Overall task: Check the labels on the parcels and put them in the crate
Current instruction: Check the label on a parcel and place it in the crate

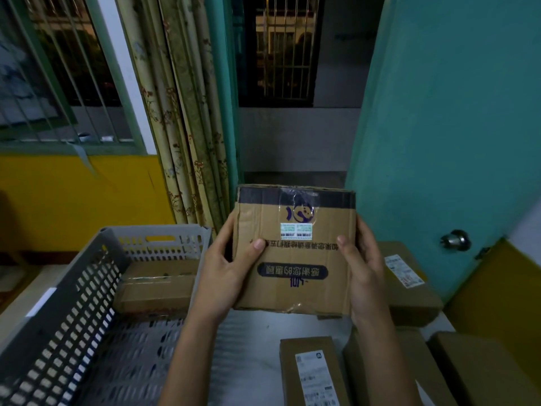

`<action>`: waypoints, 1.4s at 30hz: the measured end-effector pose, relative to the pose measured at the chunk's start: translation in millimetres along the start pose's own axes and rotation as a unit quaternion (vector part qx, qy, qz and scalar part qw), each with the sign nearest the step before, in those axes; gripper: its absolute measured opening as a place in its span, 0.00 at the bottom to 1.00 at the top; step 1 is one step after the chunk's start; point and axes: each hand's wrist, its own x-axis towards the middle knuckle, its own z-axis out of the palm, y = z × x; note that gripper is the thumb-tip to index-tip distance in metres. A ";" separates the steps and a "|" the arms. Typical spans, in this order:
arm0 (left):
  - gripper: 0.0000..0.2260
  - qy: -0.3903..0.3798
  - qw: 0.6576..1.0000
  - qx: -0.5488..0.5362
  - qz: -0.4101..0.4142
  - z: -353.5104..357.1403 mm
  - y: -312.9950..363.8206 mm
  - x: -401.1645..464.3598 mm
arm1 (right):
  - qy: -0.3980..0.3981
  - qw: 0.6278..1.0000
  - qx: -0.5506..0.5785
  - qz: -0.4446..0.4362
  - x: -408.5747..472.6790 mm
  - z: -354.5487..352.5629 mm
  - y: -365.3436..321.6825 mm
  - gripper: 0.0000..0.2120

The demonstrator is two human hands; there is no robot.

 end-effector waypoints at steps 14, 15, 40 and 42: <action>0.35 0.043 0.999 -0.029 0.010 7.0 1.0 2.0 | -0.035 0.999 -0.006 0.030 -1.3 1.8 -0.1 0.26; 0.36 0.065 0.997 -0.031 0.017 9.5 2.1 2.2 | -0.022 0.999 -0.006 0.025 -1.1 3.1 0.8 0.25; 0.53 -0.131 0.986 0.101 -0.003 -15.6 0.2 0.0 | -0.185 0.979 -0.025 0.083 2.6 -31.7 -9.1 0.53; 0.51 -0.111 0.988 0.104 0.007 -17.2 0.5 1.5 | -0.182 0.979 -0.032 0.090 3.3 -33.2 -10.4 0.51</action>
